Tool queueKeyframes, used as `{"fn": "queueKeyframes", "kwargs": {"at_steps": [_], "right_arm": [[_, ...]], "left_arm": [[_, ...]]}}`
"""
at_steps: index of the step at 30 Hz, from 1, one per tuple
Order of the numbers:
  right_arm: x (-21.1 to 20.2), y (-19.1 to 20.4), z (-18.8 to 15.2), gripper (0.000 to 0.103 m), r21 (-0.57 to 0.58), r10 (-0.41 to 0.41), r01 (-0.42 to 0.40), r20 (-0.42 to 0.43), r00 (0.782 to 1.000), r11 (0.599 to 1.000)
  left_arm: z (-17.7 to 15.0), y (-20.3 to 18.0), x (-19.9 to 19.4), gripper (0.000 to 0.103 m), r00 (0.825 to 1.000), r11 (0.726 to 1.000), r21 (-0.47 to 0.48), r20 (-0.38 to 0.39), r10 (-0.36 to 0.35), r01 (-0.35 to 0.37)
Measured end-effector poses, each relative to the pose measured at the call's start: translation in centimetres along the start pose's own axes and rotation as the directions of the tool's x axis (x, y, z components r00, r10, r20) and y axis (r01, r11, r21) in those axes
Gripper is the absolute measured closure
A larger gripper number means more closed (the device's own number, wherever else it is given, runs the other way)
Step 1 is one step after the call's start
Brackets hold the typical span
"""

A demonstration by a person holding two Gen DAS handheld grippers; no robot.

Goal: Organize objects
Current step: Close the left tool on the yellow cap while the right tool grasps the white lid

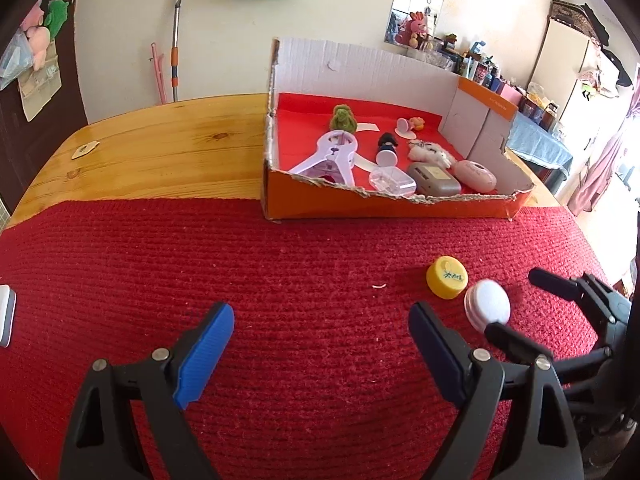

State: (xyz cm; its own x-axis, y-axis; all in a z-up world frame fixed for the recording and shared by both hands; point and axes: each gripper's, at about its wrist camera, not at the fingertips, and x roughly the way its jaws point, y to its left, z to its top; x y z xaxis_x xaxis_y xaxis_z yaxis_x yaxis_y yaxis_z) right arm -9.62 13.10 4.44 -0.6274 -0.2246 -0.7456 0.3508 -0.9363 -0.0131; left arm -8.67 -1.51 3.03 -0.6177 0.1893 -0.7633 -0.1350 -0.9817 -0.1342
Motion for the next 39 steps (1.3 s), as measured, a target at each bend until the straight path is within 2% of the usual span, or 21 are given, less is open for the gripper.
{"fn": "queueKeyframes", "kwargs": {"at_steps": [3,5,9,12,14,16,22,25,27,30,34,39], "right_arm": [[0.0,-2.7,0.0,0.014,0.028,-0.101,0.100,0.003,0.995,0.995],[-0.1,-4.5,0.1,0.014,0.050,-0.108,0.107,0.008,0.994,0.993],[-0.4,-6.7,0.5,0.014,0.066,-0.008,0.007,0.015,1.000,0.998],[-0.5,-6.9,1.0,0.014,0.018,0.054,-0.054,0.014,0.998,0.998],[-0.4,-6.5,1.3,0.014,-0.028,0.075,-0.075,0.014,0.997,0.997],[0.0,-6.0,1.5,0.014,-0.075,0.086,-0.085,0.002,0.996,0.994],[0.7,-4.5,1.7,0.015,-0.189,0.135,-0.140,-0.041,0.990,0.972],[0.9,-4.0,1.6,0.015,-0.217,0.152,-0.159,-0.048,0.987,0.963],[1.1,-3.7,1.7,0.018,-0.226,0.164,-0.173,-0.058,0.985,0.959],[1.6,-3.3,1.8,0.029,-0.240,0.168,-0.181,-0.075,0.983,0.954],[1.8,-2.9,1.6,0.039,-0.258,0.172,-0.185,-0.075,0.982,0.948],[1.7,-2.7,1.5,0.045,-0.263,0.181,-0.194,-0.074,0.981,0.945]], "left_arm": [[0.2,-1.1,0.7,0.012,0.999,0.999,0.035,-0.018,-0.030,0.031],[0.4,-2.0,1.2,0.012,0.998,0.997,0.060,-0.030,-0.050,0.051],[0.9,-3.9,1.9,0.012,0.998,0.989,0.132,-0.030,-0.060,0.063],[1.3,-5.0,2.3,0.016,0.997,0.980,0.186,-0.031,-0.066,0.070],[1.6,-5.4,2.5,0.023,0.998,0.974,0.219,-0.027,-0.053,0.058],[1.7,-5.8,2.9,0.025,0.999,0.965,0.257,-0.030,-0.038,0.045],[2.0,-6.1,3.5,0.032,0.994,0.949,0.297,-0.068,-0.091,0.107],[2.2,-6.4,3.7,0.039,0.989,0.939,0.315,-0.083,-0.120,0.140],[2.4,-6.6,4.0,0.044,0.985,0.931,0.325,-0.098,-0.141,0.165],[2.6,-7.1,4.3,0.051,0.983,0.921,0.348,-0.103,-0.150,0.176],[3.0,-7.2,4.5,0.066,0.975,0.910,0.353,-0.124,-0.186,0.218],[3.1,-7.3,4.6,0.071,0.965,0.901,0.349,-0.140,-0.220,0.256]]}}
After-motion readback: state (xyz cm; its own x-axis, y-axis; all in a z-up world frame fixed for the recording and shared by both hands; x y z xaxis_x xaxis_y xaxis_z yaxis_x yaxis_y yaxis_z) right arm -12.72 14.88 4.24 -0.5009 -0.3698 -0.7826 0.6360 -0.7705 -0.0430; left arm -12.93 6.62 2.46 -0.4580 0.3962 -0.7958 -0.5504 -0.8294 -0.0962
